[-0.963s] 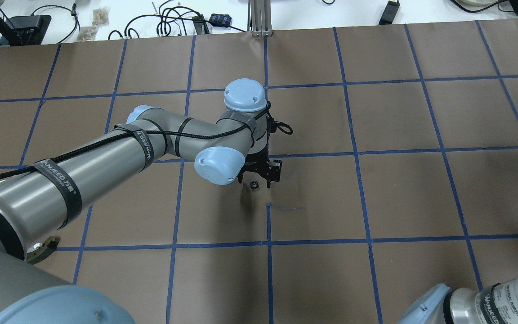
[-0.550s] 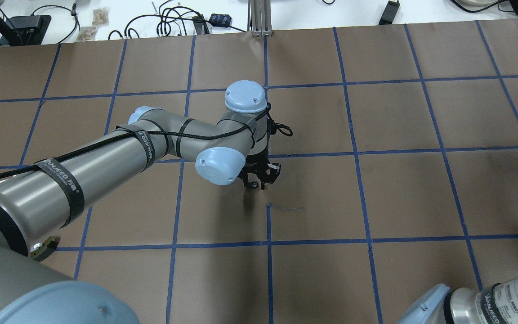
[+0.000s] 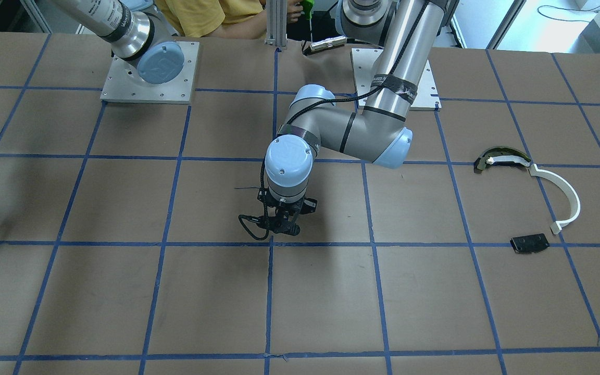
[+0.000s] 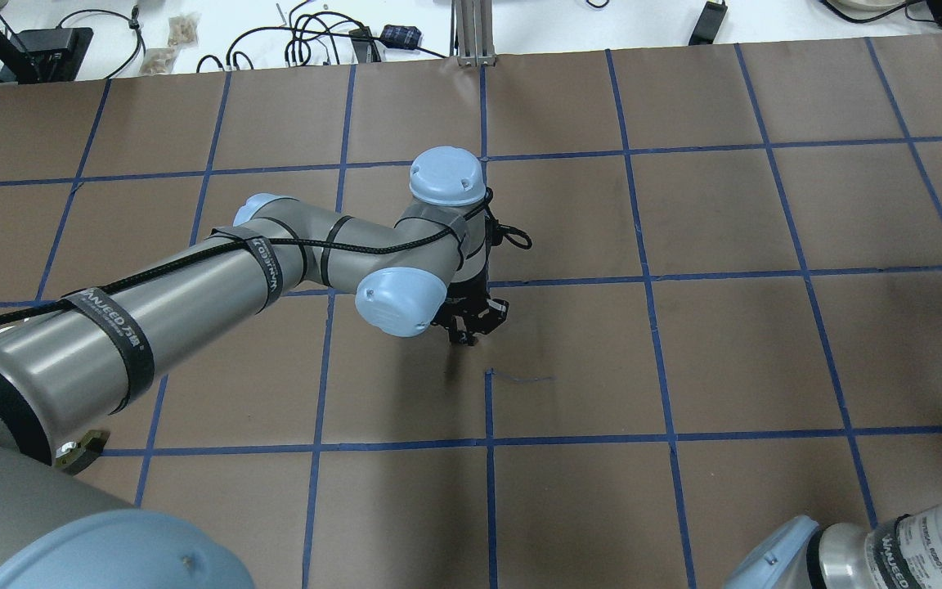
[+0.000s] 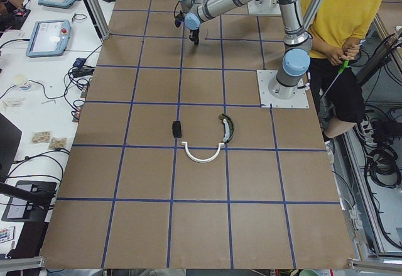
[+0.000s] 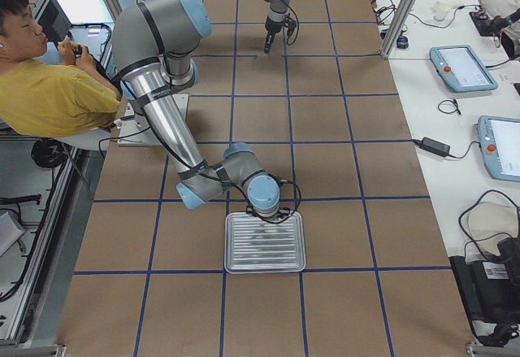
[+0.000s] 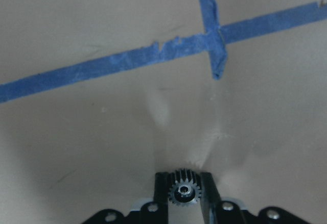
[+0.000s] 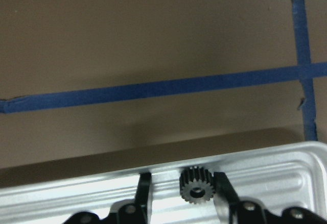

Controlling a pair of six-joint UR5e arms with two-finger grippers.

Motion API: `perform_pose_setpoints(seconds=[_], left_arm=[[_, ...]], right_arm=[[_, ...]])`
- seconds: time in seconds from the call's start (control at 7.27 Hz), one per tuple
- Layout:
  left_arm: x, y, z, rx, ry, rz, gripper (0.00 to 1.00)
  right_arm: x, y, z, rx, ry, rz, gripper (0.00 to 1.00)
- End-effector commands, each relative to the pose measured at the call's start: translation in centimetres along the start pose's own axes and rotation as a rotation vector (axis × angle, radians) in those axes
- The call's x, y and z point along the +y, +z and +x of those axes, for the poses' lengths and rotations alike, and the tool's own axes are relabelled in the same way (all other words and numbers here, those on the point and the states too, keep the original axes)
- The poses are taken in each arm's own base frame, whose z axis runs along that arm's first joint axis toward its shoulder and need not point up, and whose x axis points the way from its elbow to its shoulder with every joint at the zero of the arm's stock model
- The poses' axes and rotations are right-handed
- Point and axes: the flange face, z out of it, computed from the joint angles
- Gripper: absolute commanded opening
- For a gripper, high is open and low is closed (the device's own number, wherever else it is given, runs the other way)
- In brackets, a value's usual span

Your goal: Place bearing gear from tray to pile

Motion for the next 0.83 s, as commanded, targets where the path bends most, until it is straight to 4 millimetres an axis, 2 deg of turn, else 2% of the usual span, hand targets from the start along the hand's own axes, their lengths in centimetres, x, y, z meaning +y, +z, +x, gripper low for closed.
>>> perform_pose_setpoints(seconds=[0.0,0.14,0.28,0.41,0.55,0.69], left_arm=[[-0.5,-2.7,-2.1,-0.051,-0.024,0.024,0.0],[-1.7,-4.6,-7.1,-0.07,-0.083,0.018,0.0],[-2.2,-7.8,-11.7,-0.058,-0.13,0.042,0.0],[-3.0,-11.1,-17.9,-0.064,-0.183,0.064,0.0],[-2.9,-13.2,-25.8,-0.056,-0.236,0.07,0.0],[-1.8,-13.7,-33.0,-0.053,-0.191,0.068,0.0]], right_arm=[[0.0,-0.2,-0.1,-0.009,0.005,-0.007,0.22],[-0.1,-0.8,-0.1,-0.009,0.007,-0.014,0.17],[-0.7,-2.4,0.2,0.004,0.019,-0.033,0.13],[-1.8,-5.2,0.1,0.03,0.092,-0.057,0.12],[-4.5,-7.6,0.5,0.04,0.149,-0.051,0.12],[-9.5,-9.2,2.2,0.032,0.212,-0.039,0.12]])
